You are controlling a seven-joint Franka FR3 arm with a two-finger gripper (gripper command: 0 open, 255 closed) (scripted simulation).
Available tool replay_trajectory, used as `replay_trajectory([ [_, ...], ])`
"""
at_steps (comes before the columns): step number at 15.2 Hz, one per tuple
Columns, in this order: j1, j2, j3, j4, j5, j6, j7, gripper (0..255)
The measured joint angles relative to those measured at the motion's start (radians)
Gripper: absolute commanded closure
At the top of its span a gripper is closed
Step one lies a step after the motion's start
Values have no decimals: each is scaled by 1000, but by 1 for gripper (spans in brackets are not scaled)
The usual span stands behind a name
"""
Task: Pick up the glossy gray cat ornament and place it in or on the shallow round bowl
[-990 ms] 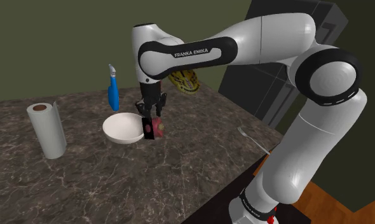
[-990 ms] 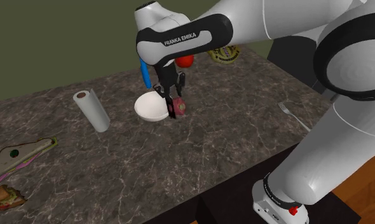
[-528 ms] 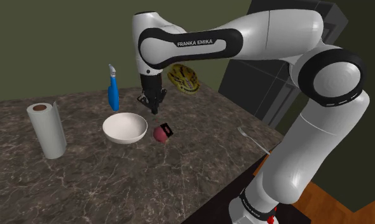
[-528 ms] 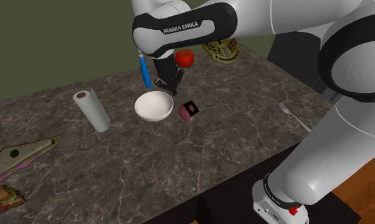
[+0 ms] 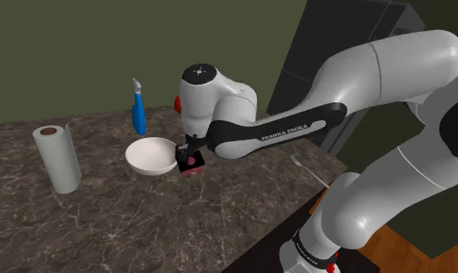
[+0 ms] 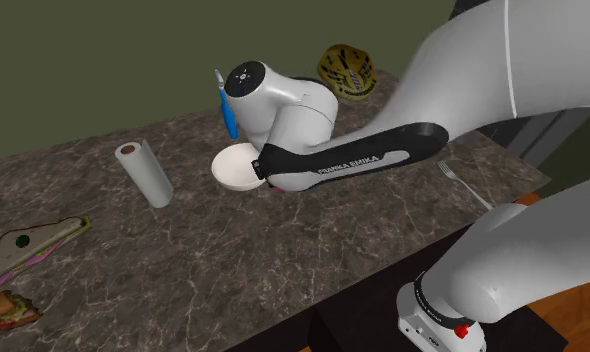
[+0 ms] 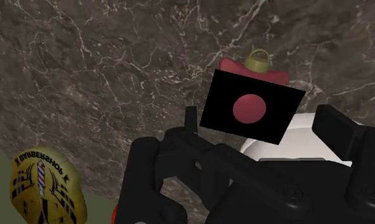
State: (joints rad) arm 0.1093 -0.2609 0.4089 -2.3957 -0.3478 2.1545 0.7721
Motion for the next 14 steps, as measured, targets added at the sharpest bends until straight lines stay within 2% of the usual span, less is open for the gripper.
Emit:
replay_trajectory([
  [3,-44,-71,124,-187,-223,143,323,0],
  [5,-100,-65,227,-246,-392,178,562,0],
  [6,-117,-60,252,-261,-441,188,628,0],
  [9,-167,-18,276,-274,-546,221,726,0],
  [14,-215,42,283,-265,-643,241,790,0],
])
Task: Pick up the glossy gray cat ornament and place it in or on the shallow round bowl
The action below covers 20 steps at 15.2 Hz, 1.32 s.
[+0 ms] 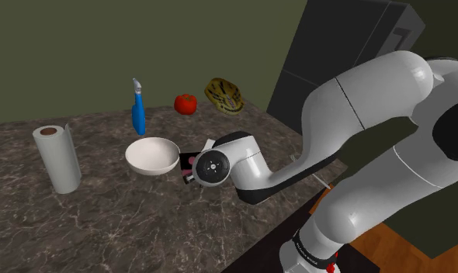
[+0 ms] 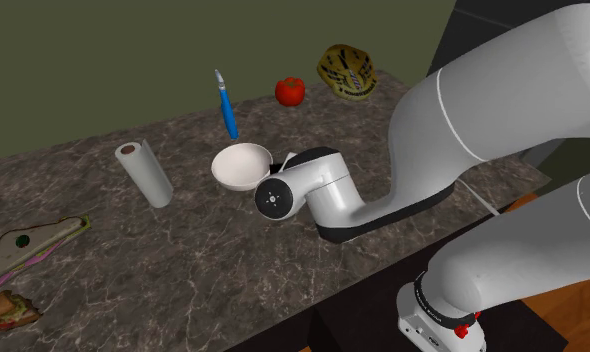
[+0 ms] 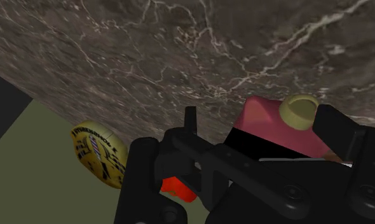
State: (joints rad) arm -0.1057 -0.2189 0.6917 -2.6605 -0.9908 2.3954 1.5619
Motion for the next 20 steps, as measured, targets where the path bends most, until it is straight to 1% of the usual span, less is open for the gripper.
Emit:
replay_trajectory([
  [5,-4,4,0,-2,-11,4,7,0],
  [6,-4,4,0,-2,-11,4,7,255],
  [15,-5,4,-1,-3,-11,4,7,255],
  [16,-5,4,-1,-3,-11,4,7,0],
  [17,-5,4,-1,-3,-11,4,7,0],
  [18,1,-7,-25,4,36,32,5,0],
  [19,13,-27,-72,12,146,77,-13,0],
  [20,34,-48,-133,15,291,128,-35,0],
])
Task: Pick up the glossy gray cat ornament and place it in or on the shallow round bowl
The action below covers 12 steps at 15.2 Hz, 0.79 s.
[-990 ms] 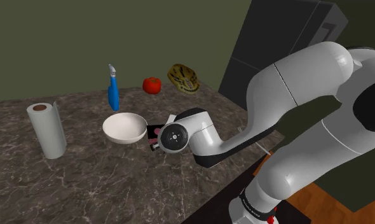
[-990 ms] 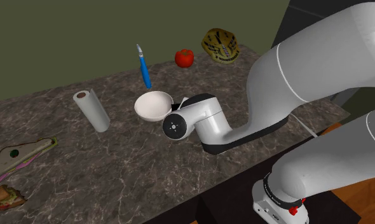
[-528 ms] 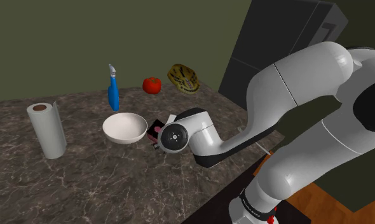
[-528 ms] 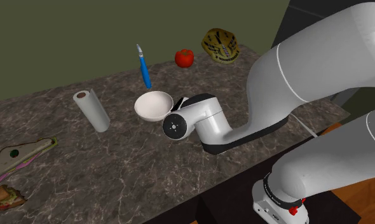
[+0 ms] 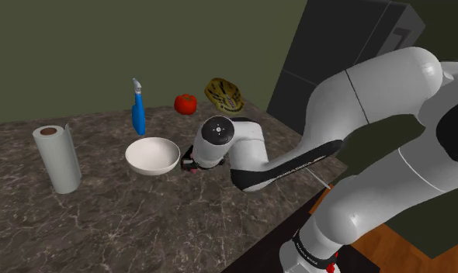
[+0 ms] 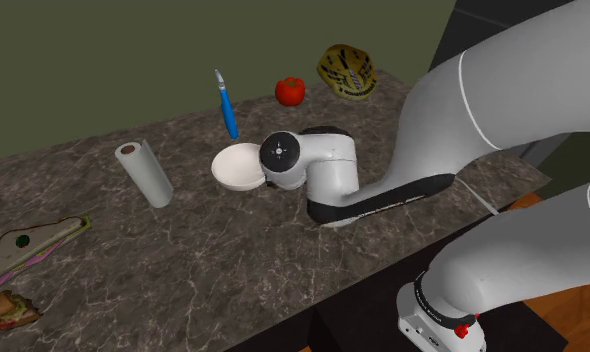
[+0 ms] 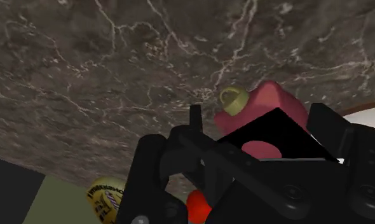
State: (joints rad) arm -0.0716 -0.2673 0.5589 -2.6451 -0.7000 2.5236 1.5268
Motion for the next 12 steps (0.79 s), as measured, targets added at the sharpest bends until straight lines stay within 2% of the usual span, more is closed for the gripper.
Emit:
replay_trajectory([
  [2,65,-29,-156,-7,321,106,-57,0],
  [3,119,-46,-248,-16,496,151,-96,0],
  [4,156,-60,-309,-25,618,176,-122,0],
  [5,174,-57,-340,-26,677,195,-132,0],
  [7,183,-32,-358,-27,715,232,-134,0],
  [12,168,51,-351,-18,703,308,-116,0],
])
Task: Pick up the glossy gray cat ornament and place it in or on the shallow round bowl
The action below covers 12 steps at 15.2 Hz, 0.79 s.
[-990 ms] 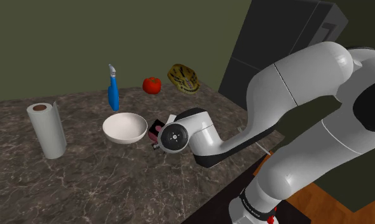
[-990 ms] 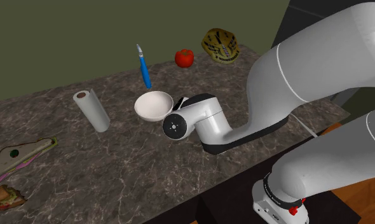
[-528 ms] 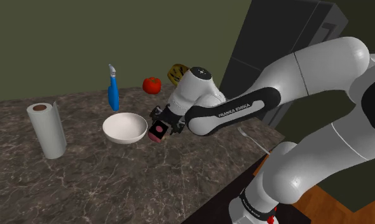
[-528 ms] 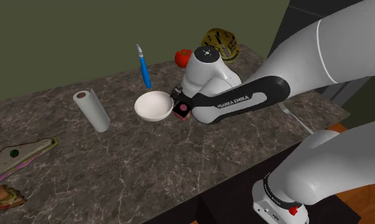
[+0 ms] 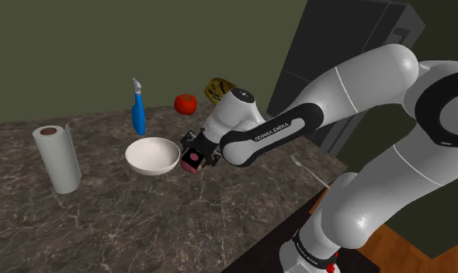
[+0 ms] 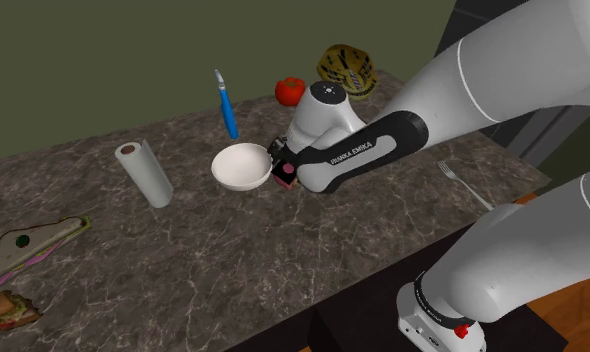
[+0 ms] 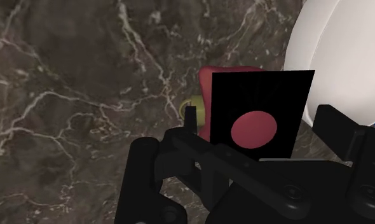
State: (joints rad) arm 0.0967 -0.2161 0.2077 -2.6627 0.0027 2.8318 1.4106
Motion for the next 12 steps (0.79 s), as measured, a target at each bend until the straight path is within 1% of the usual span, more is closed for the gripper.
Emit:
replay_trajectory([
  [6,-3,11,2,0,-4,12,3,0],
  [7,-3,11,2,0,-4,12,3,255],
  [12,-3,11,2,1,-4,12,3,255],
])
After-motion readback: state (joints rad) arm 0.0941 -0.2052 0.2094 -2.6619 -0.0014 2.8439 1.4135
